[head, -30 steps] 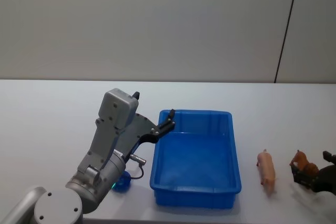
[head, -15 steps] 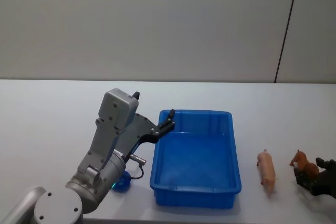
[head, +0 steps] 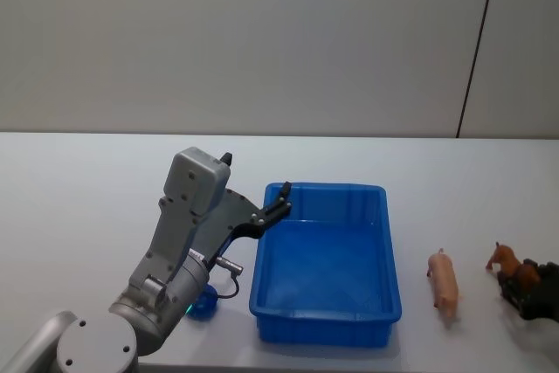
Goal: Pick up the two dolls from the table and place them into the box.
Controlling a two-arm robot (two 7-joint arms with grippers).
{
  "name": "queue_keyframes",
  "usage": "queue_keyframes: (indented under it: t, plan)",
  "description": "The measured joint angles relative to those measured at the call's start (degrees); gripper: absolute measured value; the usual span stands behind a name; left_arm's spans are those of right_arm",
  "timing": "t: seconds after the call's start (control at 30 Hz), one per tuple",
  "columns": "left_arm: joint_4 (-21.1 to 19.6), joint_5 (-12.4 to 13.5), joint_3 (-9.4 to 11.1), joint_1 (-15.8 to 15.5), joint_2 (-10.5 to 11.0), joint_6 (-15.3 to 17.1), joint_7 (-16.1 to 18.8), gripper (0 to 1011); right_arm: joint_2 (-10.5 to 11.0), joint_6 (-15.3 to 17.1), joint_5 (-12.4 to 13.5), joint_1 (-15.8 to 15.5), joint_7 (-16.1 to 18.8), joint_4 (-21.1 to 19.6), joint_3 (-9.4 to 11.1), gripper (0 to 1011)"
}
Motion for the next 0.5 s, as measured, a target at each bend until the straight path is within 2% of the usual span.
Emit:
queue_keyframes:
  t: [0.5]
  plan:
    - [0.0, 0.0, 0.0, 0.0, 0.0, 0.0, 0.0, 1003, -0.63, -4.9, 1.05, 1.45, -1.13, -2.8, 0.45, 439]
